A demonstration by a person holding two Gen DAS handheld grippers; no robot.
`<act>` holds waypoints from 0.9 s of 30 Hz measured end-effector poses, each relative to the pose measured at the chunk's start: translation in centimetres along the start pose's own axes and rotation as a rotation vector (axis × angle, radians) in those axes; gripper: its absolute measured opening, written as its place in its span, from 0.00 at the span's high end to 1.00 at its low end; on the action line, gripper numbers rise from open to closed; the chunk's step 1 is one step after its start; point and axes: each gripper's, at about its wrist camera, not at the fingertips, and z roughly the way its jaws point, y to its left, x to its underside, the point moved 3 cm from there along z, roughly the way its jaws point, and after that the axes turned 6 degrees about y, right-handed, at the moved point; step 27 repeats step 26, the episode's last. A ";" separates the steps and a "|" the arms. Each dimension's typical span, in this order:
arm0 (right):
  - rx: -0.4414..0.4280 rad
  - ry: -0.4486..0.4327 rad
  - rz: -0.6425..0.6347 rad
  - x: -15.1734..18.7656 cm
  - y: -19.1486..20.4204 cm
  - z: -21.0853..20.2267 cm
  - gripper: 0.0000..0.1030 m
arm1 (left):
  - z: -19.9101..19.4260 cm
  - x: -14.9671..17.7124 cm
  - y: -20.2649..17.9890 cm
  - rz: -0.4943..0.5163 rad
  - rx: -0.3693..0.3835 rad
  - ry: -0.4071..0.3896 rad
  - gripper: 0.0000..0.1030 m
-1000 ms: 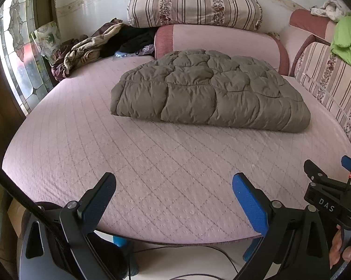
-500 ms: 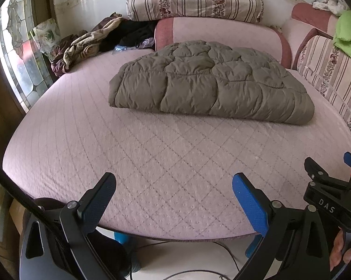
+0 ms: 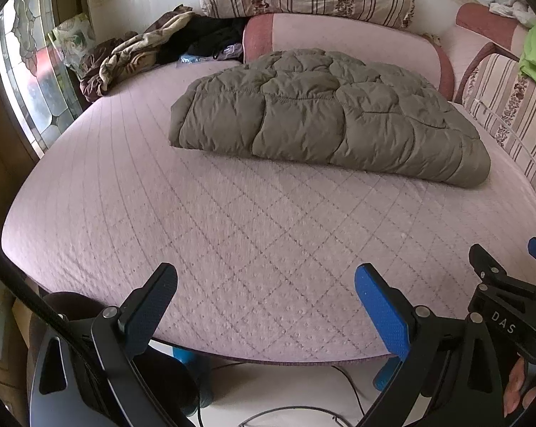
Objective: Fold large clothes
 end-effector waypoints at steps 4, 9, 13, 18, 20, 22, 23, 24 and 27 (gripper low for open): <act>-0.003 0.008 0.000 0.1 0.1 0.2 0.04 | 0.3 0.0 0.1 -0.007 0.000 0.008 0.03; -0.005 0.010 -0.002 0.1 0.3 0.3 0.04 | 0.5 0.1 0.2 -0.012 0.000 0.016 0.03; -0.010 0.010 -0.006 0.2 0.5 0.4 0.04 | 0.6 0.1 0.2 -0.014 -0.001 0.021 0.03; -0.013 0.011 -0.010 0.3 0.7 0.4 0.04 | 0.7 0.2 0.4 -0.017 -0.005 0.023 0.03; -0.014 0.012 -0.008 0.3 0.7 0.4 0.04 | 0.8 0.2 0.5 -0.018 -0.007 0.023 0.03; -0.014 0.013 -0.007 0.3 0.7 0.4 0.04 | 0.7 0.3 0.5 -0.017 -0.004 0.022 0.03; -0.015 0.014 -0.006 0.4 0.7 0.4 0.04 | 0.7 0.3 0.5 -0.015 -0.003 0.023 0.03; -0.016 0.015 -0.005 0.4 0.7 0.5 0.04 | 0.7 0.3 0.4 -0.013 -0.001 0.025 0.03; -0.018 0.016 -0.005 0.4 0.7 0.5 0.04 | 0.8 0.3 0.4 -0.012 0.004 0.025 0.03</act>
